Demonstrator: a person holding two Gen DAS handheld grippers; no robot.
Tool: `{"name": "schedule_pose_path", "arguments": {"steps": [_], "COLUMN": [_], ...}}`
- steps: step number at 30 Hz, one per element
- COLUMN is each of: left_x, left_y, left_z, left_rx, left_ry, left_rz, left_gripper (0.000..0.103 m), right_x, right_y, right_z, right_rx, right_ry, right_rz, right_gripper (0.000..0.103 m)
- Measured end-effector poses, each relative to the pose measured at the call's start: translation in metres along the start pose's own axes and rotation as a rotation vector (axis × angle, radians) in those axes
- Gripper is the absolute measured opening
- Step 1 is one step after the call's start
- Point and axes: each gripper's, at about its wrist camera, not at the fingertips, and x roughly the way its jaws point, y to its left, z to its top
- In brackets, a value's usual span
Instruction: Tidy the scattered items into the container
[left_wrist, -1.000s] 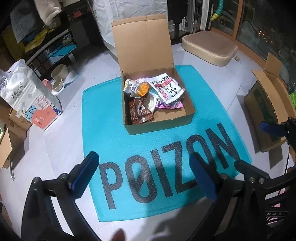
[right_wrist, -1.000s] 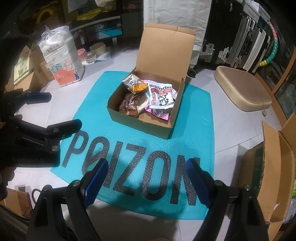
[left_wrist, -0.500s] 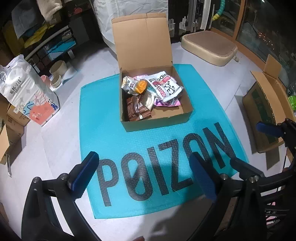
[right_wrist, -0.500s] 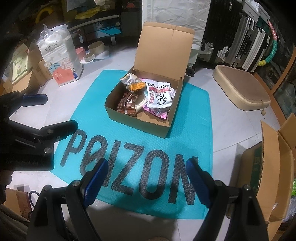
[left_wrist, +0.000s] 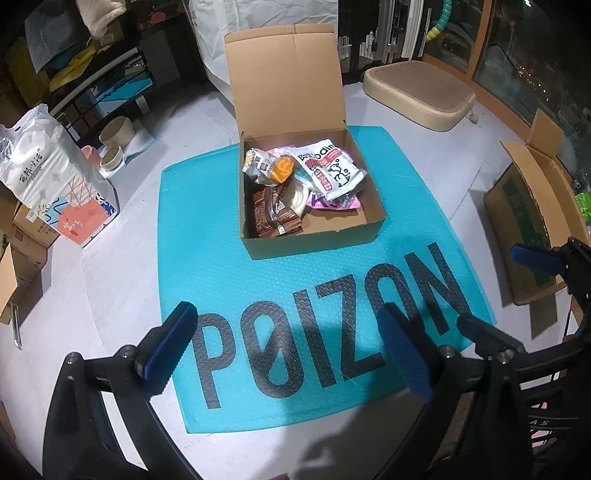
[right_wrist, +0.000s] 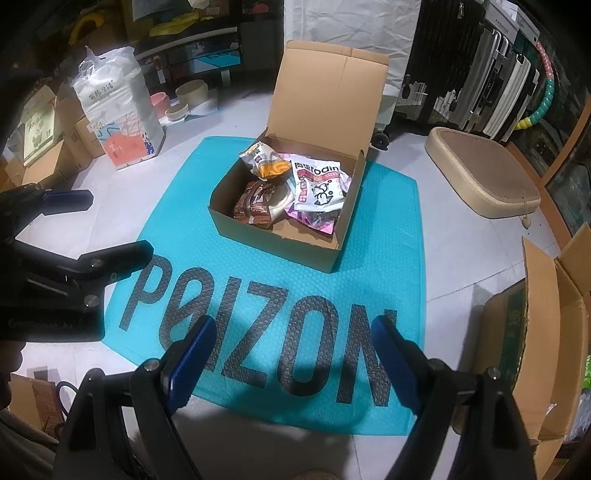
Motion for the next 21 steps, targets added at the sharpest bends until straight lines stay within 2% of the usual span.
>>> {"name": "schedule_pose_path", "arguments": {"steps": [21], "left_x": [0.0022], "left_y": [0.0032], "left_z": [-0.0037], "left_rx": [-0.019], "left_ry": [0.014], "left_rz": [-0.021], "left_gripper": [0.098], "right_x": [0.0067], "right_y": [-0.0008], "right_z": [0.0005], "right_rx": [0.008], "right_ry": [0.018], "right_rz": [-0.010], "right_gripper": [0.087]}}
